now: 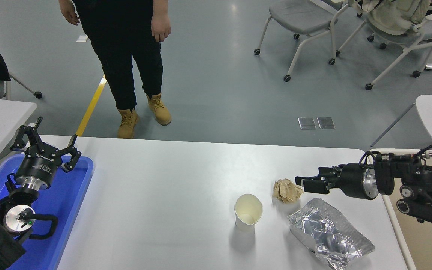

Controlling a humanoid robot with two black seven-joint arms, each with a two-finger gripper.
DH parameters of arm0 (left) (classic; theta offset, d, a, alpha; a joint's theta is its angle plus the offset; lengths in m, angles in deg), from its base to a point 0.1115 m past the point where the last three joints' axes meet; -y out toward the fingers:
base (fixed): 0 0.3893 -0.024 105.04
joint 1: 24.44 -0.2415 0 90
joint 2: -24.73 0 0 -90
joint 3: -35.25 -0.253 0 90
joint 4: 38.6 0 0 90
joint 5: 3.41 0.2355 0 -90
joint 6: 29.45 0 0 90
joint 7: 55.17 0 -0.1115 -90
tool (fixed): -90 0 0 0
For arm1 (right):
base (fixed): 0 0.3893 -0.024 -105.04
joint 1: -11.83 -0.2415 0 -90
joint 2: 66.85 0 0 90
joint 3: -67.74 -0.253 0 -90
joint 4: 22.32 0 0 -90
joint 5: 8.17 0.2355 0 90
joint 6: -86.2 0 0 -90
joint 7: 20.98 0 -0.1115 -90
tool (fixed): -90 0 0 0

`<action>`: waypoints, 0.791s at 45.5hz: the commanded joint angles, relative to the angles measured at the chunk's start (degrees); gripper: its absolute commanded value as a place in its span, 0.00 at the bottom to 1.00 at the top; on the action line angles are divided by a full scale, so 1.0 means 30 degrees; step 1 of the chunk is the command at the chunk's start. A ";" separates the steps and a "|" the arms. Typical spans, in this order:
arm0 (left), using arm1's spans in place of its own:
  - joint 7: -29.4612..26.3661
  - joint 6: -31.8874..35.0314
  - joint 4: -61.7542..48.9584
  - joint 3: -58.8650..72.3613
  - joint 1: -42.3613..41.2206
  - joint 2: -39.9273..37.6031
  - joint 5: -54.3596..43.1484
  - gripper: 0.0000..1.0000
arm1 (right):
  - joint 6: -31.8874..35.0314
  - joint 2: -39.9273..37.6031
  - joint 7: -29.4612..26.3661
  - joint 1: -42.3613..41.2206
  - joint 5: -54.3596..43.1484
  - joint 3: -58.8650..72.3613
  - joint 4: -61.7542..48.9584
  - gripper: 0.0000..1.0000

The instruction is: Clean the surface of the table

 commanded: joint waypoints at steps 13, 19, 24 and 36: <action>0.0001 -0.0004 -0.0005 0.0000 0.0000 -0.0001 0.0000 1.00 | 0.2260 0.1288 -0.1843 -0.0143 0.4578 -0.0032 0.1423 1.00; 0.0001 -0.0004 -0.0005 0.0000 0.0000 -0.0001 0.0000 1.00 | 0.2290 0.2196 -0.3805 -0.0172 0.5836 -0.0295 0.1424 1.00; 0.0001 -0.0004 -0.0005 0.0000 0.0000 -0.0001 0.0000 1.00 | 0.2786 0.2607 -0.5037 -0.0172 0.7418 -0.0764 0.1424 1.00; 0.0001 -0.0004 -0.0005 0.0000 0.0000 -0.0001 0.0000 1.00 | 0.3110 0.3661 -0.5361 0.0179 0.8183 -0.0911 0.1365 1.00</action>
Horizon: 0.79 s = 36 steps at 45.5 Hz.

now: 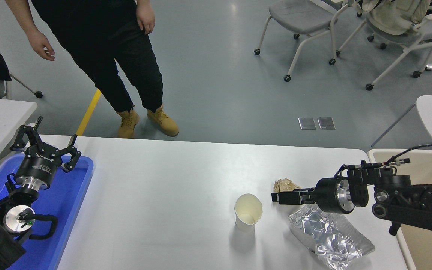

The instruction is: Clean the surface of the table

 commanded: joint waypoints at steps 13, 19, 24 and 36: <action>0.0000 -0.0005 -0.0001 0.0000 0.0000 0.0000 0.0000 1.00 | 0.0335 0.1786 -0.0976 0.0833 0.1042 -0.0220 -0.0479 1.00; 0.0000 -0.0005 -0.0002 0.0000 0.0000 0.0000 0.0000 1.00 | 0.0364 0.2255 -0.1122 0.1154 0.1041 -0.0220 -0.1006 1.00; 0.0000 -0.0005 -0.0002 0.0000 0.0000 0.0000 0.0000 1.00 | 0.0364 0.2811 -0.1240 0.1214 0.1012 -0.0220 -0.1533 1.00; 0.0000 -0.0005 -0.0002 0.0000 0.0000 0.0000 0.0000 1.00 | 0.0335 0.4218 -0.1269 0.1331 0.0924 -0.0220 -0.3409 1.00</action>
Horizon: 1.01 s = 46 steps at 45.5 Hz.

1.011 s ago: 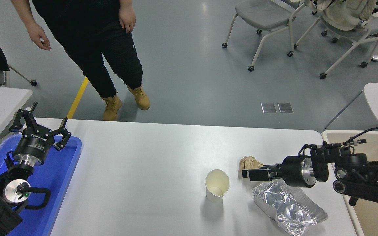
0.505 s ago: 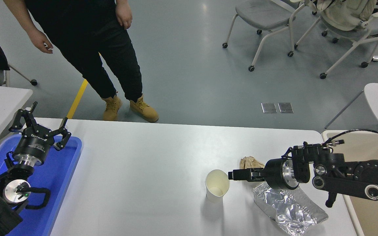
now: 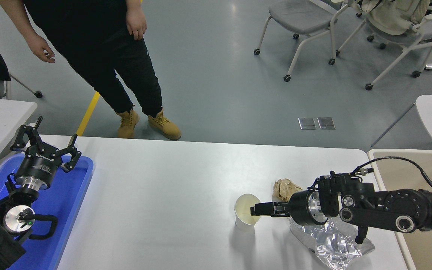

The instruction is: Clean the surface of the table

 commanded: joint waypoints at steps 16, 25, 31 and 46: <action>-0.0001 0.0031 0.0000 0.0029 0.0000 0.0001 0.0000 1.00 | 0.0022 0.1881 -0.0090 0.0163 -0.0494 0.0233 -0.1936 0.95; -0.0001 0.0002 0.0000 0.0000 0.0000 0.0001 0.0000 1.00 | -0.0007 0.2496 -0.0090 0.0163 -0.1227 0.0292 -0.2698 0.91; -0.0001 0.0002 0.0000 0.0000 0.0000 0.0001 0.0000 1.00 | -0.0007 0.2731 -0.0090 -0.0012 -0.1257 0.0409 -0.2875 0.74; -0.0001 0.0002 0.0000 0.0000 0.0000 0.0001 0.0000 1.00 | 0.1545 0.2702 -0.0090 -0.0335 -0.1872 0.0438 -0.2816 0.00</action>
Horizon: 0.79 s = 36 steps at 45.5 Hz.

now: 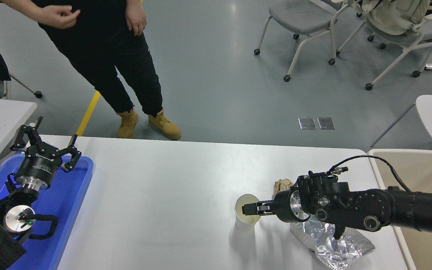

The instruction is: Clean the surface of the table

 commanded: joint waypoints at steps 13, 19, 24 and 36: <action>0.0000 0.0001 -0.0002 -0.0001 0.0000 0.0001 0.0000 1.00 | 0.1257 -0.0147 -0.0030 -0.0455 0.0063 -0.0082 -0.0036 0.00; 0.0000 0.0001 -0.0002 -0.0001 0.0000 0.0001 0.0000 1.00 | 0.1286 -0.0469 -0.0030 -0.0748 0.0209 -0.0111 0.0110 0.00; 0.0000 0.0001 -0.0002 -0.0001 0.0000 0.0001 0.0000 1.00 | 0.1432 -0.1230 -0.0060 -0.1362 0.0619 -0.0111 0.0636 0.00; 0.0000 0.0001 -0.0002 -0.0001 0.0000 0.0001 0.0000 1.00 | 0.2252 -0.5534 -0.0060 -0.3998 0.1323 -0.0317 0.3594 0.00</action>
